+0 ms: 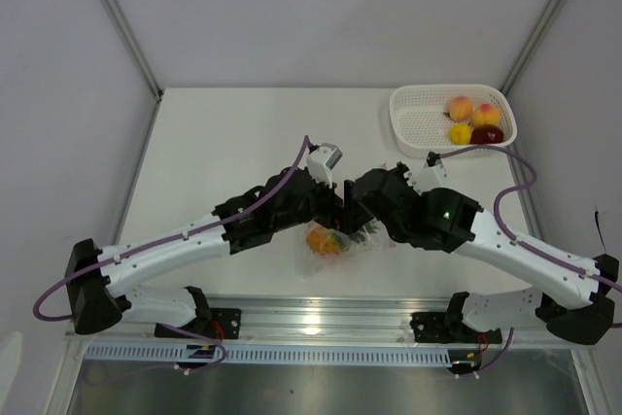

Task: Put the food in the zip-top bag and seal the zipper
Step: Adjust the zipper food storage bag at the center of the board.

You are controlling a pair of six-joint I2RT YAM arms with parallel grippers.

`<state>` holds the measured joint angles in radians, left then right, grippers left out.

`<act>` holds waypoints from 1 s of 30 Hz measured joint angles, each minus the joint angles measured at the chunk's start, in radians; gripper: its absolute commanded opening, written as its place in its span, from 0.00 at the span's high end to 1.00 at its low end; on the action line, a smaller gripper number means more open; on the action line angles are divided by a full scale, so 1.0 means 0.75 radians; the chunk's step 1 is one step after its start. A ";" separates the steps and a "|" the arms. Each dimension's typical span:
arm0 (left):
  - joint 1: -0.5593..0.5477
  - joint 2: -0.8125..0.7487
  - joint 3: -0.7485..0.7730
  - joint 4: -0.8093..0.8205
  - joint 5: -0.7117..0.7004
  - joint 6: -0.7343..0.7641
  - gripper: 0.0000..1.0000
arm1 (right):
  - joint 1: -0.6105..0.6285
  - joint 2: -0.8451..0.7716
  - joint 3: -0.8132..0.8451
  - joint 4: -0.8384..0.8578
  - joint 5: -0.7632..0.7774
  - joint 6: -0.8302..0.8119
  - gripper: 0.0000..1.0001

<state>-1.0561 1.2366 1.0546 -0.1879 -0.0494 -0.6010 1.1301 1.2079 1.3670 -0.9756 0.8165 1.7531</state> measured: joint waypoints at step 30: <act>-0.019 -0.265 -0.243 0.089 -0.074 0.096 0.03 | -0.295 -0.002 -0.059 0.347 -0.544 -0.766 0.99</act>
<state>-1.0702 1.0378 0.8722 -0.1211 -0.1051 -0.5289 0.9089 1.2068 1.3228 -0.7151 0.4088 1.1786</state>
